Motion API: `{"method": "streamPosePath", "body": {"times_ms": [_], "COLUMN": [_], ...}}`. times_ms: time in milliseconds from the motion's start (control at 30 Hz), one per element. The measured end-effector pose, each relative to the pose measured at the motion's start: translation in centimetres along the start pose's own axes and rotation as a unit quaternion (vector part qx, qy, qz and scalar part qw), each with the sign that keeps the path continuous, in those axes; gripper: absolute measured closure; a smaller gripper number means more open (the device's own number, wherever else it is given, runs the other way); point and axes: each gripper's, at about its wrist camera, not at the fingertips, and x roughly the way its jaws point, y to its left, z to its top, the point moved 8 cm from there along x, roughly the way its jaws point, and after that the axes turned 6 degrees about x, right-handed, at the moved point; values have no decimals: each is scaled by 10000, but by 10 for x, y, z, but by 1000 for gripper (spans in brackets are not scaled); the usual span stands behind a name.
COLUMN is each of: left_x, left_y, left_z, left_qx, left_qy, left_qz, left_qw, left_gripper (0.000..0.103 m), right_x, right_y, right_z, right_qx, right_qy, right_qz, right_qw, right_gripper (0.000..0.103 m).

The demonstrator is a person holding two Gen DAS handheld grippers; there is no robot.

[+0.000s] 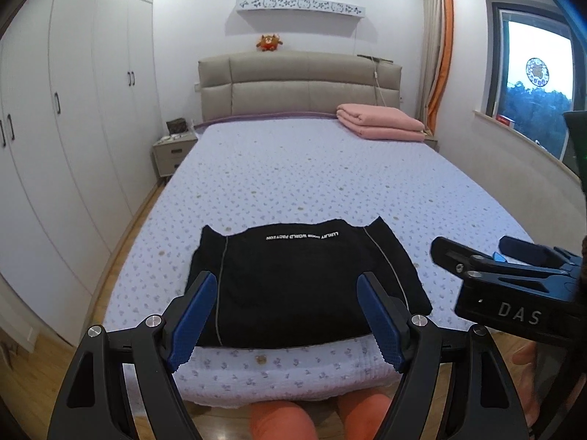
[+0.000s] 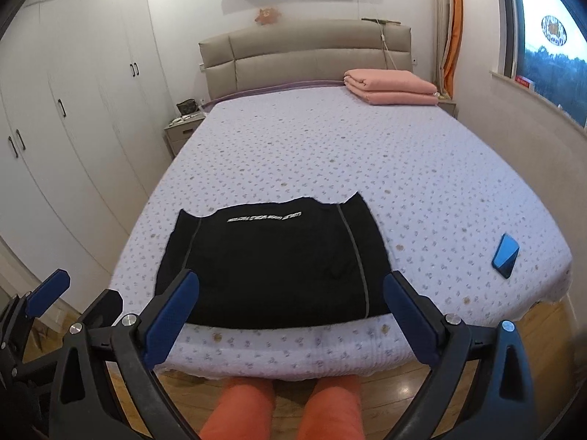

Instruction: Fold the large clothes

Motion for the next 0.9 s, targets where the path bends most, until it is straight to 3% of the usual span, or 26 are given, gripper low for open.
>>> {"method": "streamPosePath", "body": {"times_ms": [133, 233, 333, 533, 900], "left_x": [23, 39, 43, 62, 79], "left_y": [15, 33, 37, 36, 24], "left_z": [-7, -12, -8, -7, -8], "left_qx": [-168, 0, 138, -88, 110], "left_qy": [158, 321, 278, 413, 539], "left_qz": [180, 773, 1012, 745, 666], "left_qw": [9996, 9965, 9944, 9963, 9963], "left_gripper": [23, 23, 23, 23, 23], "right_x": [17, 34, 48, 60, 81], "right_y": [-8, -17, -22, -28, -34], "right_z": [2, -2, -4, -1, -3], "right_qx": [-131, -127, -74, -40, 8], "right_qy": [-12, 109, 250, 296, 490], "right_qz": [-300, -408, -367, -348, -310], "right_qw": [9995, 9990, 9990, 9989, 9983], "right_gripper": [2, 2, 2, 2, 2]}}
